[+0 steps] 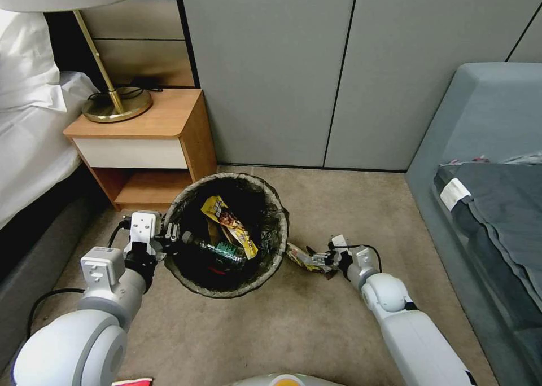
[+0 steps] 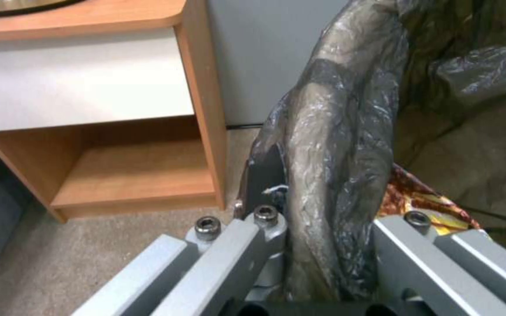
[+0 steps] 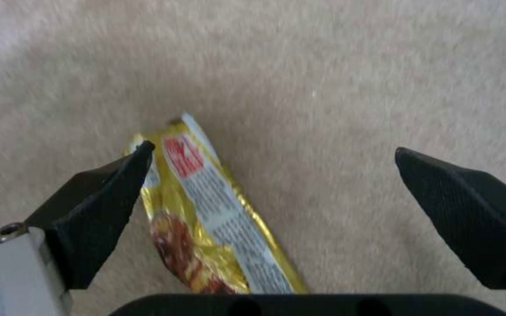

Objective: Pick up the trash bin, then pick up the garbage from the floor and place it into the trash bin.

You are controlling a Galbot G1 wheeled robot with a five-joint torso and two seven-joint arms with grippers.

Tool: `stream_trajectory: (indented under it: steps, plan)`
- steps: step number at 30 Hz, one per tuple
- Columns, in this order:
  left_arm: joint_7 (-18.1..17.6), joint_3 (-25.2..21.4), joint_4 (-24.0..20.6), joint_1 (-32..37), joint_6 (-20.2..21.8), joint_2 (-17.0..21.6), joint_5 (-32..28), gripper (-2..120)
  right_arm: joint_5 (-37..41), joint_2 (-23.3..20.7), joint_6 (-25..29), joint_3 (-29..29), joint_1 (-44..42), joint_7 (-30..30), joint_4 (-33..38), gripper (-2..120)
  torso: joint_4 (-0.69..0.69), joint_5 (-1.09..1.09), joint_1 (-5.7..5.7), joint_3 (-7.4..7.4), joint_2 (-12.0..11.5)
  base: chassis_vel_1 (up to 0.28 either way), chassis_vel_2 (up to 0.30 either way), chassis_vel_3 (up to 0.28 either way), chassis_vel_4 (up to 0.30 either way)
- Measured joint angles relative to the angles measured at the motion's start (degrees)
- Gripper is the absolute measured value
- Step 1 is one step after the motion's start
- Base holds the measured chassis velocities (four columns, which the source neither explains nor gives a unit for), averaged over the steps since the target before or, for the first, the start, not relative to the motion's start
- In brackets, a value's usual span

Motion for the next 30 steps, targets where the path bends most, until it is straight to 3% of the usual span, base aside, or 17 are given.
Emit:
stream_trajectory:
  steps: [12,30]
  plan:
    - [0.0,0.3,0.0,-1.2,0.0,0.3,0.0,1,-4.5,2.3,2.5,-1.1,0.9,0.2,-6.5,100,0.0,0.0,0.0,0.0,0.0,0.0,0.0,0.0,0.0]
    - [0.1,0.8,2.3,-2.8,0.0,0.9,-0.2,1,-5.4,3.7,4.4,0.4,2.5,0.3,-13.5,100,0.0,0.0,0.0,0.0,0.0,0.0,0.0,0.0,0.0]
